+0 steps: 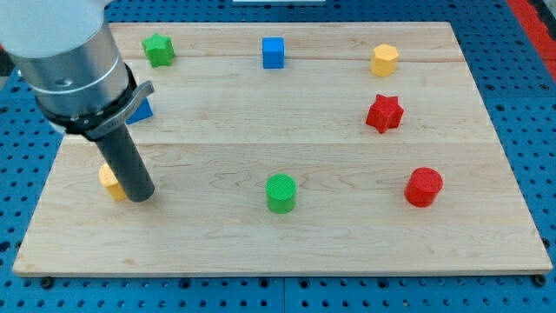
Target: Push yellow heart at the bottom of blue triangle
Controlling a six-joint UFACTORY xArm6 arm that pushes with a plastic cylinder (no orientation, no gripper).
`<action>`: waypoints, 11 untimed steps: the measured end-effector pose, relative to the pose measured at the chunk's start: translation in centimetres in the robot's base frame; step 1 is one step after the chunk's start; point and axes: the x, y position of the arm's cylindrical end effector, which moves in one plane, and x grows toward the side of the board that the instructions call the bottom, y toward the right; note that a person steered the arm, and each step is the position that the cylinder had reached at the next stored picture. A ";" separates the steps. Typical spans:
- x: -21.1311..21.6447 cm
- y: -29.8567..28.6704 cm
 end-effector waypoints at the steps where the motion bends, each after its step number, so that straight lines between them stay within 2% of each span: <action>1: 3.8 0.1; 2: 1.9 -2.8; 5: -7.5 -2.4; 8: -3.6 -2.1; 11: -4.7 -5.4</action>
